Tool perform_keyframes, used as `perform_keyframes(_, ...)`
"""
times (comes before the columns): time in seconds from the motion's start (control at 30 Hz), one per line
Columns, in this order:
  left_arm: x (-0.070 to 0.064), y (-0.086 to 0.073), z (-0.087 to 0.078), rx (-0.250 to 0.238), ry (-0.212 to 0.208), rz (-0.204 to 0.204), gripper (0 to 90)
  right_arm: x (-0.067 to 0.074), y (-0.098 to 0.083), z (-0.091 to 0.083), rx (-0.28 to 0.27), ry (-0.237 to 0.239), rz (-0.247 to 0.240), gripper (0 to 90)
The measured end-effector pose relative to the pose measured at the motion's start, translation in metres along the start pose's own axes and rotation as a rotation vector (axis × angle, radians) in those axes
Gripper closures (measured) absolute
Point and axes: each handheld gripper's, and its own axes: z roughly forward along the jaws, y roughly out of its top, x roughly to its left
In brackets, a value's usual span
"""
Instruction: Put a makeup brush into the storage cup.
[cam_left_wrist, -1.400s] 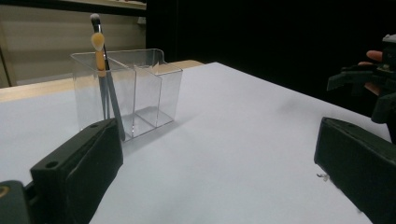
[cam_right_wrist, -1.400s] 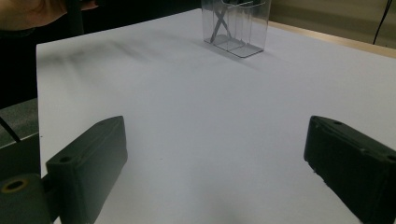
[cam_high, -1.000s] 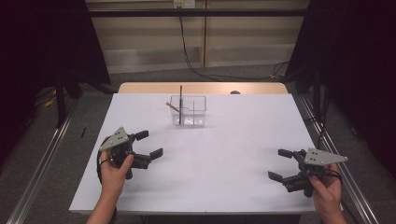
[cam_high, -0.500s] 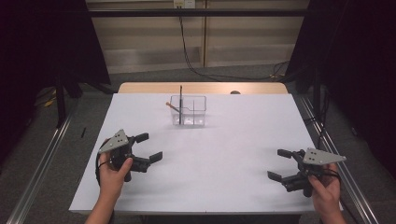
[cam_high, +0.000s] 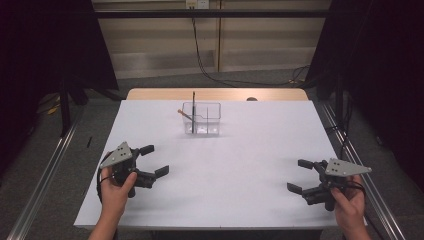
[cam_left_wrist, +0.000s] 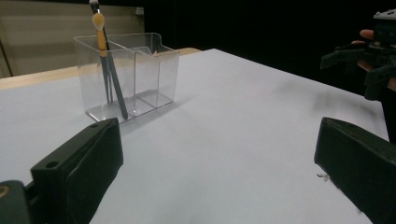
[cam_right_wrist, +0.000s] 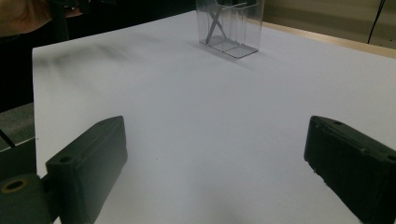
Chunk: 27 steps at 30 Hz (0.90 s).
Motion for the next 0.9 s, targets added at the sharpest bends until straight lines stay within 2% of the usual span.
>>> perform_keyframes(0.9,-0.002,-0.008,-0.015,0.011,0.009,0.026,0.8,-0.003,-0.001,0.001,-0.005,-0.002,0.005,5.8)
